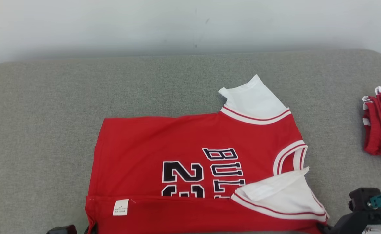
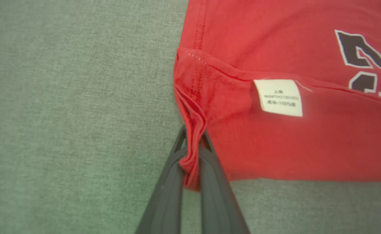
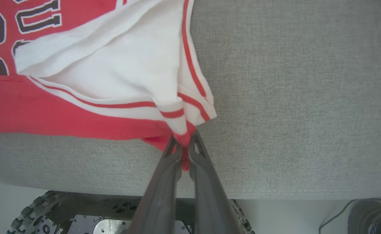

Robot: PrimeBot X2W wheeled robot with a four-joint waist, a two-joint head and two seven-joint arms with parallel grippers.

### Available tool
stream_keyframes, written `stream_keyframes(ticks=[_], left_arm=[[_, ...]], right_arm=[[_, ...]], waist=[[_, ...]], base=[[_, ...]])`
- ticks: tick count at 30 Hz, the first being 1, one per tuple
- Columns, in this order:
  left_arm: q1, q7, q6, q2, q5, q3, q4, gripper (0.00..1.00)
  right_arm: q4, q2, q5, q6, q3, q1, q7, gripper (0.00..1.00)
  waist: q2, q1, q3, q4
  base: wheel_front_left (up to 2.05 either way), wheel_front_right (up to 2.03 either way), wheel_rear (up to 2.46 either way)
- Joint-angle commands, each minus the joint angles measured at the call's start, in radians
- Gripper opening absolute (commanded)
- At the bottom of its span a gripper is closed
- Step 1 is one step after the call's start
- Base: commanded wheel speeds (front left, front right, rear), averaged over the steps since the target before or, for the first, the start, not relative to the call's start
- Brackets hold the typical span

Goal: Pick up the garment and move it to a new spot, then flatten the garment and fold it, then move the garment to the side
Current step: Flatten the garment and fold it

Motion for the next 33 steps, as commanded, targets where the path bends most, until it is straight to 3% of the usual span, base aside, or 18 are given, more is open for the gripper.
stream_keyframes(ticks=[1,6,7,8,9,10,17,23,28,33], left_arm=[[0.013,0.002,0.007,0.006,0.000,0.006,-0.003,0.00],[0.035,-0.002,0.020,0.005,-0.002,0.005,-0.032,0.00],[0.037,-0.007,0.023,0.006,0.003,0.005,-0.035,0.12],[0.039,-0.009,0.025,0.005,0.004,0.003,-0.034,0.81],[0.042,-0.012,0.029,0.001,0.002,0.004,-0.032,1.00],[0.045,-0.010,0.032,0.000,0.002,0.005,-0.030,1.00],[0.078,0.024,0.076,-0.002,-0.021,0.031,-0.016,1.00],[0.062,0.044,0.099,0.045,-0.016,0.067,-0.088,1.00],[-0.087,0.094,0.064,0.096,0.001,0.050,-0.125,1.00],[-0.315,0.158,0.015,0.115,0.012,0.008,-0.047,1.00]], right_arm=[[-0.003,0.004,0.007,0.000,-0.004,0.015,0.002,0.00],[0.006,0.022,0.021,0.000,0.012,0.062,0.011,0.00],[0.010,0.023,0.023,0.000,0.018,0.072,0.015,0.00],[0.015,0.024,0.022,0.000,0.023,0.076,0.014,0.00],[0.016,0.025,0.020,0.000,0.025,0.074,0.004,0.28],[0.021,0.025,0.016,0.000,0.019,0.069,-0.008,1.00],[0.052,0.028,-0.033,0.000,0.010,0.017,-0.089,1.00],[0.036,0.004,-0.064,0.000,0.001,-0.053,-0.146,1.00],[0.021,-0.048,-0.090,0.000,0.010,-0.154,-0.166,1.00],[0.037,-0.086,-0.093,0.000,0.061,-0.269,-0.185,1.00]], waist=[[-0.0001,0.0001,-0.003,0.000],[-0.0001,0.0001,-0.015,0.001],[-0.0001,0.0001,-0.016,0.000],[-0.0001,0.0001,-0.018,-0.001],[-0.0001,0.0001,-0.019,-0.003],[-0.0001,0.0001,-0.021,-0.005],[-0.0001,0.0001,-0.037,-0.012],[-0.0001,0.0001,-0.036,-0.010],[-0.0001,0.0001,0.006,-0.002],[-0.0001,0.0001,0.069,-0.013]], base=[[0.00,0.00,0.00],[0.00,0.00,0.00],[0.00,0.00,0.00],[0.00,0.00,0.00],[0.00,0.00,0.00],[0.00,0.00,0.00],[0.00,0.00,0.00],[0.00,0.00,0.00],[0.00,0.00,0.00],[0.00,0.00,0.00]])
